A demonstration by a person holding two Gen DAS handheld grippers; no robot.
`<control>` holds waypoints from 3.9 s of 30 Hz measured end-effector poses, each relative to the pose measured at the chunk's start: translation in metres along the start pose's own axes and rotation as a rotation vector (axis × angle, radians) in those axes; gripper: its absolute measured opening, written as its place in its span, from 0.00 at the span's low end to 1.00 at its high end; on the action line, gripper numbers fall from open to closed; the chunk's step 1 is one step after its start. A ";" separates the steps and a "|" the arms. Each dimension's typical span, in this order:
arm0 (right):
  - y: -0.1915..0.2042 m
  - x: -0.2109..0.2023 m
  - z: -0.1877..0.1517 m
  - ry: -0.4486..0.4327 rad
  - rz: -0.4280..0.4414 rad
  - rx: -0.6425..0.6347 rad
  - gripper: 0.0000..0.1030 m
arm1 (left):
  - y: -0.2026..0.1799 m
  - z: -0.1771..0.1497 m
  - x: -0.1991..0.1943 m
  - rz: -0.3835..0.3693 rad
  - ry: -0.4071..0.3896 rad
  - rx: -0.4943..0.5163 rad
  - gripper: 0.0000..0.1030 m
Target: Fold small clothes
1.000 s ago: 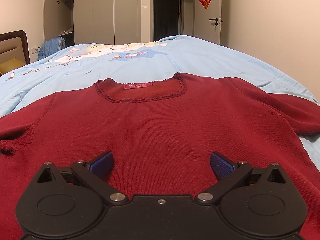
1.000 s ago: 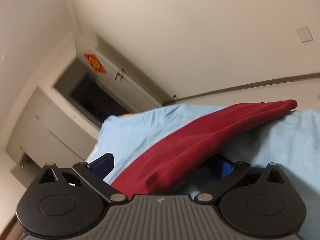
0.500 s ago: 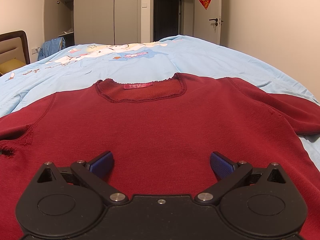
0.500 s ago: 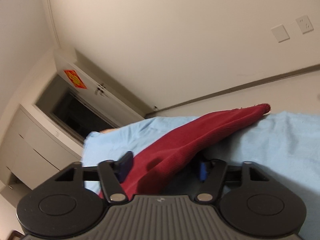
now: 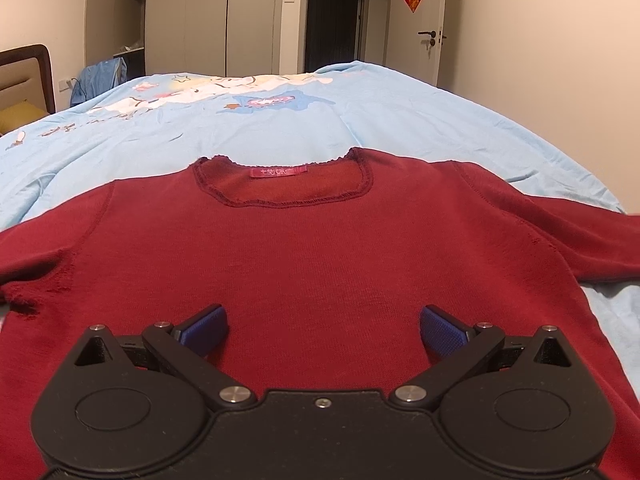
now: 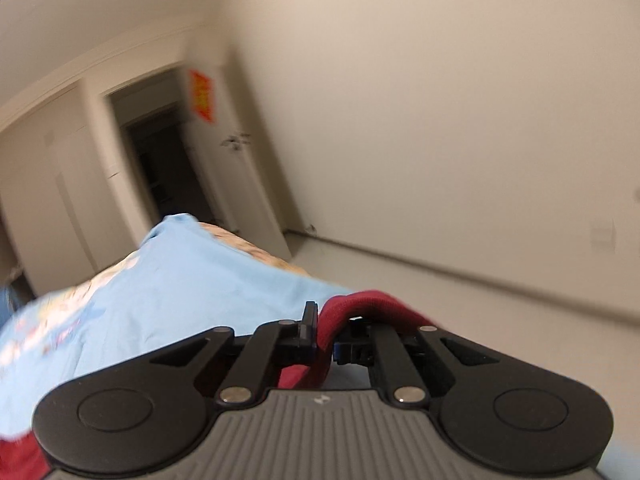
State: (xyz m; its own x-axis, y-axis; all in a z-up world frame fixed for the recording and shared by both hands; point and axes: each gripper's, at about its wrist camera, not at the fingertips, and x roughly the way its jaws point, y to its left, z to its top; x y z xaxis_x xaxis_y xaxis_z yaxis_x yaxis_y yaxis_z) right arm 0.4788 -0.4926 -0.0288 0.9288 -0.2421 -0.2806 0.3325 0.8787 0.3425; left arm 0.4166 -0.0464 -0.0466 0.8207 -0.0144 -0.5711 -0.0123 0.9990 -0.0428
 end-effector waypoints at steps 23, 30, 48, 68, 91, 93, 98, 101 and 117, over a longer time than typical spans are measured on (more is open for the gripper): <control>0.345 -0.132 -0.167 -0.152 0.596 -1.343 0.07 | 0.159 0.010 -0.095 0.250 -0.090 -0.278 0.99; 0.351 -0.131 -0.241 -0.148 0.597 -1.708 0.08 | 0.180 -0.004 -0.101 0.278 -0.064 -0.283 0.99; 0.359 -0.128 -0.271 -0.512 0.566 -2.292 0.68 | 0.196 -0.013 -0.111 0.295 -0.070 -0.341 0.99; 0.328 -0.135 -0.224 -0.367 0.627 -1.898 0.99 | 0.177 -0.016 -0.108 0.196 -0.102 -0.322 0.99; 0.221 0.080 -0.092 0.484 0.517 -0.360 0.26 | 0.148 -0.013 -0.064 0.262 -0.142 -0.212 0.97; 0.214 0.074 -0.081 0.449 0.531 -0.362 0.20 | 0.145 -0.011 -0.065 0.265 -0.158 -0.195 0.97; 0.187 0.071 -0.045 0.362 0.517 -0.310 0.14 | 0.139 -0.005 -0.057 0.254 -0.153 -0.169 0.97; 0.180 0.091 -0.048 0.393 0.482 -0.318 0.15 | 0.135 -0.002 -0.046 0.271 -0.118 -0.155 0.98; 0.136 0.024 -0.087 0.447 0.511 -0.399 0.50 | 0.129 -0.013 -0.030 0.297 -0.010 -0.134 0.99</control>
State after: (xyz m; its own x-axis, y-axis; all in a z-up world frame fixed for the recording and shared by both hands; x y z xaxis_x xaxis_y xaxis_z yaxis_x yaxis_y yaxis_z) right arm 0.5316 -0.3430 -0.0671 0.7686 0.3455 -0.5384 -0.2801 0.9384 0.2024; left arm 0.3832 0.0822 -0.0452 0.7758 0.2775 -0.5666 -0.3262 0.9452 0.0164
